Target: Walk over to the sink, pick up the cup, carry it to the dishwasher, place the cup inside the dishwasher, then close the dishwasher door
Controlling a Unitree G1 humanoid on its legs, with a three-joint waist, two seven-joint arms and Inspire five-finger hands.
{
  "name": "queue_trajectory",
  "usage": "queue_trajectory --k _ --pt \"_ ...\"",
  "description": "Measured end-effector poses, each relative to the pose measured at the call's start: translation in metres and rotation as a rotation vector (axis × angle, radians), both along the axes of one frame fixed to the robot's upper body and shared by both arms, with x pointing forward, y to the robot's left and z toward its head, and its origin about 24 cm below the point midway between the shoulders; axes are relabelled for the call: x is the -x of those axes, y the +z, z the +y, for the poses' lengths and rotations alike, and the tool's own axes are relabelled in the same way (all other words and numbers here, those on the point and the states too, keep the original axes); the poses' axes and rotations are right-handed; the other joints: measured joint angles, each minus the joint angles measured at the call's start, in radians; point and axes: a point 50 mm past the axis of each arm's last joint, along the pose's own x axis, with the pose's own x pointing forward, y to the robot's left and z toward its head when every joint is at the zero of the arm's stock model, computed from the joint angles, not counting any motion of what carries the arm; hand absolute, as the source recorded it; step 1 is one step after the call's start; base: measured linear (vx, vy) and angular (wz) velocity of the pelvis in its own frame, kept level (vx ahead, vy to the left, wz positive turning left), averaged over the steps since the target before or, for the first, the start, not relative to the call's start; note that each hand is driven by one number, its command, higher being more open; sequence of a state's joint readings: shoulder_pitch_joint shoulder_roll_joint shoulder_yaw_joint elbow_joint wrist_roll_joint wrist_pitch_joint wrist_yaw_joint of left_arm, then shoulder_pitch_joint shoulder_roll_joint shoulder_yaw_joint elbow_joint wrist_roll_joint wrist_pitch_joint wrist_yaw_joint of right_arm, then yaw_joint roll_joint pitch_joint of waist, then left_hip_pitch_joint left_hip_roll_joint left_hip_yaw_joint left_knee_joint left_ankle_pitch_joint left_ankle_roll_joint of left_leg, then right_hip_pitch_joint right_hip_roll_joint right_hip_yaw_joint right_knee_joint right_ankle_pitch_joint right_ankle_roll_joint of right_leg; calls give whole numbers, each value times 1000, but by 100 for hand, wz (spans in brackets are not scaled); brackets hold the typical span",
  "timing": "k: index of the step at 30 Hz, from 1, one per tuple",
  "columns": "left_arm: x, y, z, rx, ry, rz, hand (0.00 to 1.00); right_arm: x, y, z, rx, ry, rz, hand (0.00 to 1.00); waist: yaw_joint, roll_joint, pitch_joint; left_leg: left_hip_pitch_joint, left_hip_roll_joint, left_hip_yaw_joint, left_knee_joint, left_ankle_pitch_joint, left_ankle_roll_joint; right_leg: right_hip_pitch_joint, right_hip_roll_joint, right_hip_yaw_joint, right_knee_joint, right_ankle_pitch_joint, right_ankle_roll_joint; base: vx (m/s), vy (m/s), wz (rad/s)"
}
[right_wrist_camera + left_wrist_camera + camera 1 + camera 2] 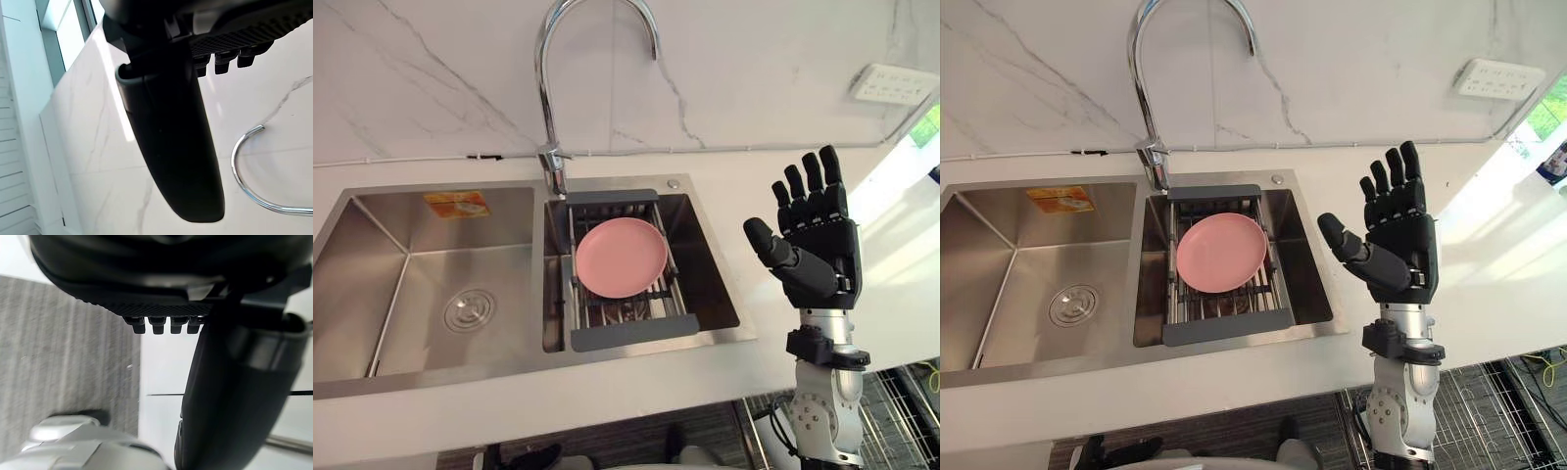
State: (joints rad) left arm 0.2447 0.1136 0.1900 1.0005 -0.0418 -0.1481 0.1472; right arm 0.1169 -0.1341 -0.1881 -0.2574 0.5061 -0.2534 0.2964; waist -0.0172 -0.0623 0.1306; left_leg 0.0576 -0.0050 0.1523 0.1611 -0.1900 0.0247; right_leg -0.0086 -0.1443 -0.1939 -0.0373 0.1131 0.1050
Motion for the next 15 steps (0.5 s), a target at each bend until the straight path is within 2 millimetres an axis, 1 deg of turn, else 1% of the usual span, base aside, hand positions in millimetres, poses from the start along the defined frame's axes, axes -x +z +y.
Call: queue_trajectory --k 2,5,6,7,9,11,15 --pt "1 -2 1 20 13 24 100 -4 3 -3 166 -14 51 100 0 1 -1 19 2 0 -14 1 -2 33 7 -5 -42 14 -1 60 -20 -3" --pt "3 -5 -1 65 13 67 100 -15 11 -5 455 -22 97 100 -1 13 -15 50 10 11 -33 1 -5 51 17 -2 -48 16 -2 18 -23 -11" --pt "5 -6 -1 71 16 77 100 -16 12 -4 514 -24 100 100 -1 15 -17 57 11 14 -38 1 -5 53 18 -1 -48 16 -2 -14 -20 -18" --pt "5 -6 -1 84 20 81 100 -16 14 -1 645 -27 105 100 -2 15 -19 65 12 22 -45 1 -6 55 20 3 -48 16 -2 -41 -16 -14" --pt "5 -6 0 89 23 82 100 -16 19 2 762 -27 93 100 -3 14 -19 65 11 28 -46 1 -6 51 19 8 -49 17 -3 -58 -11 -11" --pt "7 -7 0 93 27 96 100 -20 31 11 949 23 52 100 -7 13 -30 62 10 38 -46 2 -6 44 20 18 -53 21 -8 -90 -13 -13" --pt "10 -8 0 103 34 114 100 -28 48 27 1137 112 -25 100 -10 12 -49 59 15 42 -47 5 -9 38 23 21 -53 24 -11 -66 -28 -4"
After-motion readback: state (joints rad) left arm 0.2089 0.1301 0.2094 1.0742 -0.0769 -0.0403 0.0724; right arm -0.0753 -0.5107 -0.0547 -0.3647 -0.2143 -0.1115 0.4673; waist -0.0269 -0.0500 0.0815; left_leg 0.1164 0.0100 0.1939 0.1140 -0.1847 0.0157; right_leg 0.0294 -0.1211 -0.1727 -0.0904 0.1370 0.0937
